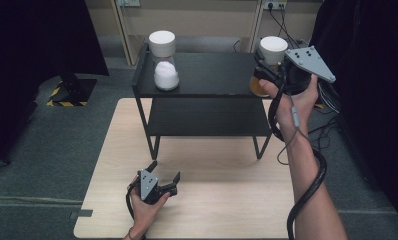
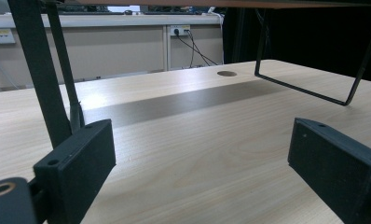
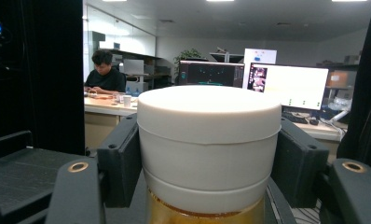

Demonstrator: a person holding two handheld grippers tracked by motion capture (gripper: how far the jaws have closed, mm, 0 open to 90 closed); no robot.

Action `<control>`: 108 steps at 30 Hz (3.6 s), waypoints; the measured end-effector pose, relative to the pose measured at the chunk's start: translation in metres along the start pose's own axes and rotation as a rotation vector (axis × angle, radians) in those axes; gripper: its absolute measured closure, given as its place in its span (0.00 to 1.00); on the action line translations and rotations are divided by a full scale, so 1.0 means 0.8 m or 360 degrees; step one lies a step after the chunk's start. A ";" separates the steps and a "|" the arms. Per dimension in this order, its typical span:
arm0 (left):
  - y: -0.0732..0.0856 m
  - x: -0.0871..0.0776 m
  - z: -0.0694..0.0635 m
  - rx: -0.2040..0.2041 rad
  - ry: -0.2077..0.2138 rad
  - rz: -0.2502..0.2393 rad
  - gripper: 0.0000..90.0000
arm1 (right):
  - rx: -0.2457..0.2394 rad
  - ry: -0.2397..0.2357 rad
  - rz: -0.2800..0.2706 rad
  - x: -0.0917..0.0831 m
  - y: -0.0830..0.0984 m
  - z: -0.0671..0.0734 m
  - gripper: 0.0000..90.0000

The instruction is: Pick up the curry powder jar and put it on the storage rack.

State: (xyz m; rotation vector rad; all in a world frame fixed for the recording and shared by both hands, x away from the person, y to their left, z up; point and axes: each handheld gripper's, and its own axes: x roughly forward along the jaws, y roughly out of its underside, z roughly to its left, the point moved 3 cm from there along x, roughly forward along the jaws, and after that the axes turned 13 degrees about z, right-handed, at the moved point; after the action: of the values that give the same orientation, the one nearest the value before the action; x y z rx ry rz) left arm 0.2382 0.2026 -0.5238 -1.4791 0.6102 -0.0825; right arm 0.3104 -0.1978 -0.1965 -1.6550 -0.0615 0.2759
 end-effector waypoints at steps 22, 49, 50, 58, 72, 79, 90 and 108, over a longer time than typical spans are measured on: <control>0.000 0.000 0.001 -0.0004 -0.0001 -0.0001 0.07 | 0.0044 0.0030 0.0003 0.032 0.003 0.001 0.38; 0.000 0.000 0.001 -0.0005 0.0002 0.0003 0.07 | 0.0047 0.0018 0.0018 0.032 0.002 -0.007 0.23; -0.001 0.000 0.001 -0.0004 0.0002 0.0004 0.07 | 0.0055 0.0006 0.0014 0.031 0.002 -0.009 0.19; 0.000 0.000 0.001 -0.0006 -0.0001 0.0003 0.07 | 0.0044 -0.0026 -0.0019 0.018 0.002 -0.012 0.01; 0.000 0.000 0.000 -0.0008 -0.0004 0.0000 0.07 | 0.0041 -0.0047 -0.0021 0.011 0.012 -0.017 0.00; 0.000 0.001 0.000 -0.0011 -0.0004 0.0000 0.07 | 0.0023 -0.0074 -0.0030 -0.001 0.016 -0.023 0.00; 0.000 0.000 0.000 -0.0009 -0.0009 -0.0005 0.07 | 0.0035 -0.0124 -0.0059 -0.020 0.030 -0.035 0.00; 0.001 0.000 0.000 -0.0006 -0.0009 -0.0008 0.07 | 0.0083 -0.0202 -0.0101 -0.040 0.052 -0.035 0.00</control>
State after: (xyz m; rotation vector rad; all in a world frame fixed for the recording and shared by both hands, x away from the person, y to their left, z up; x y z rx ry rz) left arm 0.2381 0.2023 -0.5245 -1.4840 0.6022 -0.0808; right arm 0.2802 -0.2356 -0.2305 -1.5793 -0.2004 0.3315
